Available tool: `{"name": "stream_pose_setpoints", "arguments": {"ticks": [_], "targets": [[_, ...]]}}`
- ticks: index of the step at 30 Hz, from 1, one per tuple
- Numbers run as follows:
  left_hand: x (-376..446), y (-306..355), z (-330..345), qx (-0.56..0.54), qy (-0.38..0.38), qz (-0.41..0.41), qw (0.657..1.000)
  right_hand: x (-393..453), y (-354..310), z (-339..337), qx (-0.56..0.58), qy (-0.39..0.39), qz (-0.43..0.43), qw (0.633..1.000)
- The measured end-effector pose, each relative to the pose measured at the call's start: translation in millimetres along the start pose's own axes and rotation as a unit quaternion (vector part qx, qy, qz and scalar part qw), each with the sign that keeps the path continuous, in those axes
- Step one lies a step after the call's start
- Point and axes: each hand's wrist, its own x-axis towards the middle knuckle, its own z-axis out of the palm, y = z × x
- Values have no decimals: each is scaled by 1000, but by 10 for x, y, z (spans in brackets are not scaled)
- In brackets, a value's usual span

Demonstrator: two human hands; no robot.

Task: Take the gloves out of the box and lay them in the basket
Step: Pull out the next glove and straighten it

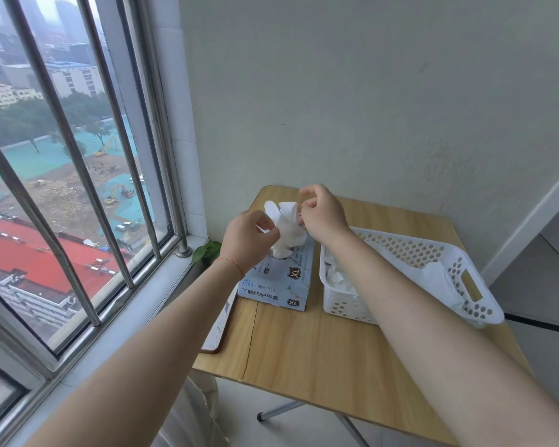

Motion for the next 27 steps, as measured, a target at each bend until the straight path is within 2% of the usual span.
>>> {"name": "stream_pose_setpoints", "arguments": {"ticks": [2,6,8,10,13,15,22,27], "targets": [[13,61,-19,-37,10,-7,999,-44,-17,-46,-28,-2,-29,999],[17,154,-41,-74,26,-5,997,-117,17,-112,-132,-138,-44,981],[7,178,-18,-77,22,4,997,-122,91,-91,-207,-134,-42,968],[-2,138,17,-58,-11,2,998,-120,145,-66,-251,-88,-55,962],[-33,-26,86,46,-116,-20,992,-104,181,-81,-219,-46,-74,972],[-55,-87,127,110,-145,-22,983,-108,116,-134,-180,-34,-91,979],[-47,-79,177,132,-126,-13,983,-118,-23,-226,-138,-18,-121,983],[-72,-76,190,140,-123,-40,982,-163,-101,-260,-28,-11,-107,994]]}}
